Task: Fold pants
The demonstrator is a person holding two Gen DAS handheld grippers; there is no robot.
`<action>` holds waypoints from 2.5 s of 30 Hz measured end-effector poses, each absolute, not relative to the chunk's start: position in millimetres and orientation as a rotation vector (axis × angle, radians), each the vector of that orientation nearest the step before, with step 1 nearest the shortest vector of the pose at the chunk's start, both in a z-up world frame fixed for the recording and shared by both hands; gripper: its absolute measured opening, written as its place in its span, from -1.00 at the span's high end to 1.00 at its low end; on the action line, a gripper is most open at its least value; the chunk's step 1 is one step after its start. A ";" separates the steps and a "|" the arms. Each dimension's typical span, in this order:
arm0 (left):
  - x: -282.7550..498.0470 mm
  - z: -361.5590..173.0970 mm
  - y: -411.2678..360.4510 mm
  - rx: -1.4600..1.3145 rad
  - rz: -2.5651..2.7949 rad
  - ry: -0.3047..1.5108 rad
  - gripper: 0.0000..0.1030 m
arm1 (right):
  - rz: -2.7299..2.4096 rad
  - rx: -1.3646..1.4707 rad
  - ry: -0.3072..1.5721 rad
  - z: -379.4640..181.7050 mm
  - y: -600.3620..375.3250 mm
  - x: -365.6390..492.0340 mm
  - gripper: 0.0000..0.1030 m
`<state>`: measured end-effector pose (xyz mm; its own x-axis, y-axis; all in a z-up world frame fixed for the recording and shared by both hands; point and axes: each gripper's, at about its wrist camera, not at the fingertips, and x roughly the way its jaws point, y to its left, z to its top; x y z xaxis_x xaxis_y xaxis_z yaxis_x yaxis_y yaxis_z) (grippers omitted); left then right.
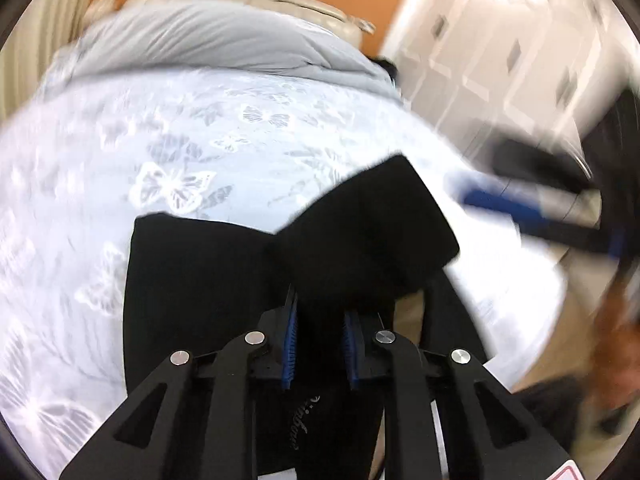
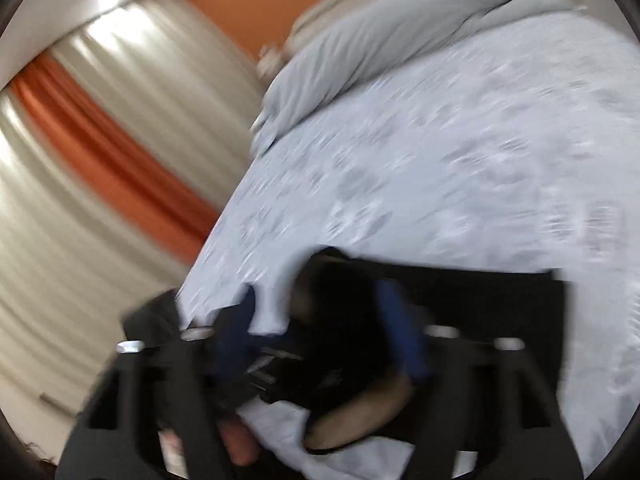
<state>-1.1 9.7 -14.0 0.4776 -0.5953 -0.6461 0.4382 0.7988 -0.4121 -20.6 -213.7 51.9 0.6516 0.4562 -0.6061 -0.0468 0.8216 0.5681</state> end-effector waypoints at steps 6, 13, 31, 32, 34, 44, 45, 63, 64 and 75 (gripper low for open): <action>9.0 2.1 38.4 -0.275 -0.585 0.796 0.70 | 0.323 0.611 1.043 -36.8 -193.8 -62.7 -0.34; 9.2 -4.8 34.9 -0.248 -0.554 0.798 0.70 | 0.427 0.612 1.118 -83.4 -134.6 -25.7 0.72; -20.7 0.3 52.1 -0.257 -0.587 0.834 -0.68 | 0.117 0.411 0.956 -8.3 -276.9 -11.9 -0.24; -16.7 0.6 60.5 -0.288 -0.565 0.832 -0.68 | 0.171 0.422 0.946 -5.2 -272.0 -7.6 -0.41; -9.8 -1.2 71.4 -0.327 -0.522 0.838 -0.68 | 0.218 0.391 0.964 -8.3 -259.9 1.2 -0.40; -0.4 -21.4 72.1 -0.264 -0.435 0.906 -0.68 | 0.357 0.464 1.039 -6.5 -238.2 -4.2 0.74; -1.2 -21.1 72.8 -0.261 -0.437 0.903 -0.68 | 0.405 0.527 0.987 13.6 -246.3 -13.1 0.74; 14.1 -73.6 62.0 -0.258 -0.351 1.132 -0.68 | 0.219 0.447 1.152 -48.2 -268.6 3.4 -0.27; 14.7 -75.1 62.5 -0.263 -0.349 1.135 -0.68 | 0.194 0.410 1.157 -54.2 -262.9 4.5 -0.18; 14.5 -70.4 75.7 -0.256 -0.325 1.122 -0.68 | 0.185 0.412 1.259 -52.1 -291.2 -32.9 0.54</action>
